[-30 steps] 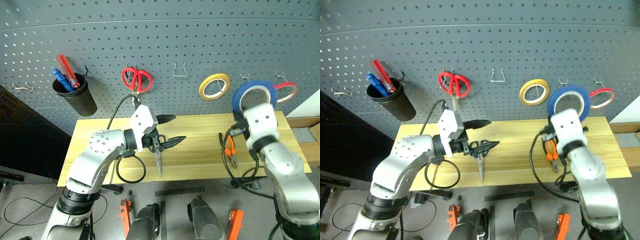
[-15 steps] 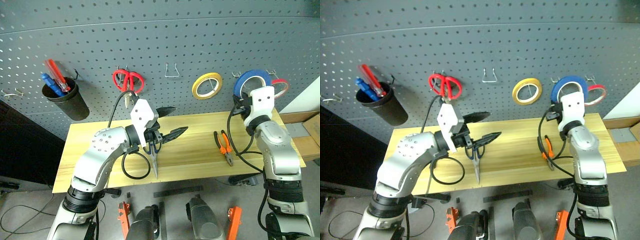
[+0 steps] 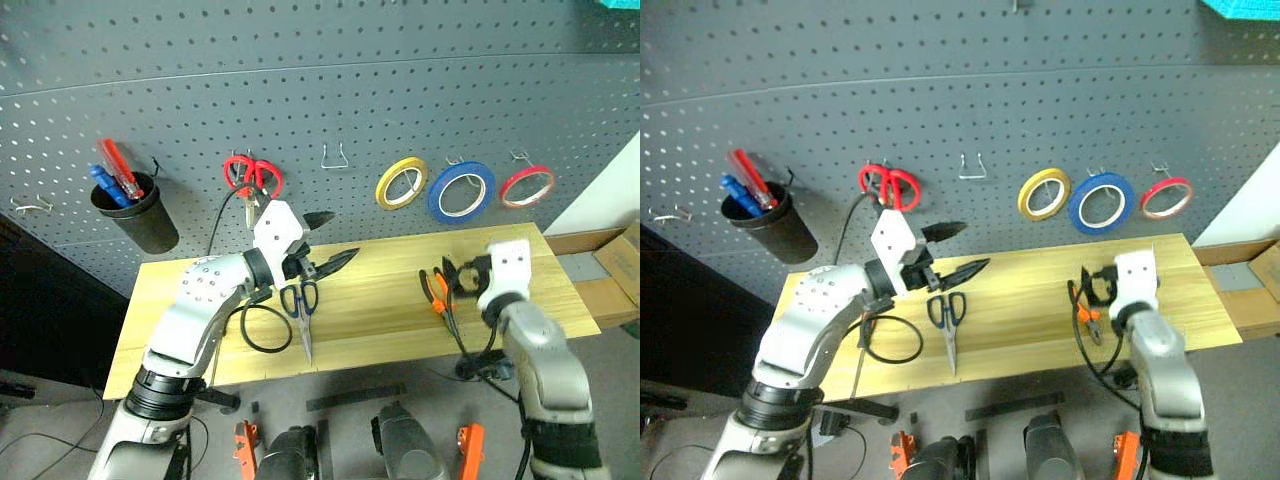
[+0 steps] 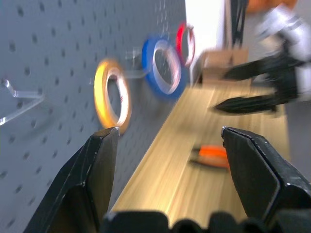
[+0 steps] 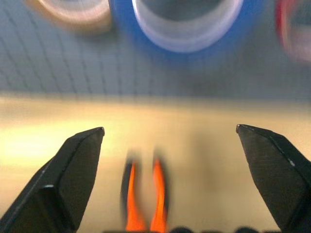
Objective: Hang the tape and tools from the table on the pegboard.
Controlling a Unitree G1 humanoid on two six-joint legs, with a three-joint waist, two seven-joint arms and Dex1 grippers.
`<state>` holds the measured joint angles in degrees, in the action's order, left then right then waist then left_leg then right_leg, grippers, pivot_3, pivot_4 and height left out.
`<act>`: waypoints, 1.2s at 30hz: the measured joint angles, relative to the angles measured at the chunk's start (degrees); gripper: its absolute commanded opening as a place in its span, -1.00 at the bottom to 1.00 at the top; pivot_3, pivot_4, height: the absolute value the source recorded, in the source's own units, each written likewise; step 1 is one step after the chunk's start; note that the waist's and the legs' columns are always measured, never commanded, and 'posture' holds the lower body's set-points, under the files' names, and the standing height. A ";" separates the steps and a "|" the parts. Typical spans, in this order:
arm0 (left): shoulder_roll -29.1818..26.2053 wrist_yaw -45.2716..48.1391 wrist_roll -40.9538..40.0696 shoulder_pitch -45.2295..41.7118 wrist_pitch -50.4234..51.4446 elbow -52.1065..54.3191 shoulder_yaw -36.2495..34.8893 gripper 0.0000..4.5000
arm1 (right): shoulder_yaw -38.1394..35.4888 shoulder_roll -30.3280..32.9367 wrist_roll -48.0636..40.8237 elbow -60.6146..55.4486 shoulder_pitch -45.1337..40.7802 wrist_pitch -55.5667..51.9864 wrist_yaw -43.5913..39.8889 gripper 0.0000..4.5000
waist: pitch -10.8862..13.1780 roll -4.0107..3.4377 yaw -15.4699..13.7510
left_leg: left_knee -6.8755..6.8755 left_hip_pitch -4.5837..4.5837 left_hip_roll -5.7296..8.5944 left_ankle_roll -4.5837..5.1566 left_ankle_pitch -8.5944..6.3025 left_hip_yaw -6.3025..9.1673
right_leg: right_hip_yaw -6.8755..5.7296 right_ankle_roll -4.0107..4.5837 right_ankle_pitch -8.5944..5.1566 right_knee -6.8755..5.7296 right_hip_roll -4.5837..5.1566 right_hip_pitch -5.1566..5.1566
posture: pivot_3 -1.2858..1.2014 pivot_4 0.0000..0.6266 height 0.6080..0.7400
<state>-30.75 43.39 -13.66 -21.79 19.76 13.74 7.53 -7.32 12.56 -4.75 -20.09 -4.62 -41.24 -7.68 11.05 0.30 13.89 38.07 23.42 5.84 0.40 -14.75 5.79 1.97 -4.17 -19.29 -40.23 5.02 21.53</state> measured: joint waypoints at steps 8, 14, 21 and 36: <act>-4.63 6.65 3.79 1.94 -2.21 -6.19 3.52 0.61 | -0.46 0.13 -1.22 4.15 -8.26 -15.98 1.22 0.99 | 0.00 0.01 0.67 | -0.03 -0.60 -0.26 0.07 -0.02 -0.23 | 0.35 0.07 0.08 -0.45 -0.26 -0.22 | -0.24 -0.42 1.00; -4.64 8.70 3.63 2.07 -1.90 -5.94 3.52 0.61 | 2.06 0.22 -0.90 17.16 -15.09 -14.49 0.09 0.99 | 0.00 0.02 1.12 | -0.05 -0.56 -0.36 0.07 -0.02 -0.38 | 0.43 0.08 0.08 -0.51 -0.34 -0.17 | -0.23 -0.41 1.00; -5.65 8.35 3.77 3.73 -1.22 -5.49 3.04 0.61 | 6.07 1.24 1.53 34.57 -21.38 -5.60 -1.09 0.99 | 0.02 0.02 1.96 | -0.06 -0.57 -0.36 0.08 -0.03 -0.45 | 0.47 0.08 0.08 -0.50 -0.36 -0.14 | -0.20 -0.37 1.00; -6.79 6.51 4.02 6.63 -0.36 -5.19 0.28 0.61 | 8.76 1.27 3.98 56.30 -29.28 4.47 -4.19 0.99 | 0.17 0.15 1.77 | -0.09 -0.58 -0.43 0.08 -0.03 -0.47 | 0.53 0.09 0.08 -0.47 -0.42 -0.14 | -0.17 -0.30 1.00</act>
<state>-37.53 49.90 -9.64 -15.16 19.40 8.54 7.81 1.44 13.83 -0.77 36.21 -33.89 -36.77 -11.87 11.22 0.45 15.66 37.99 22.85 5.41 0.49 -14.79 5.33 2.50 -4.09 -19.21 -40.70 4.61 21.38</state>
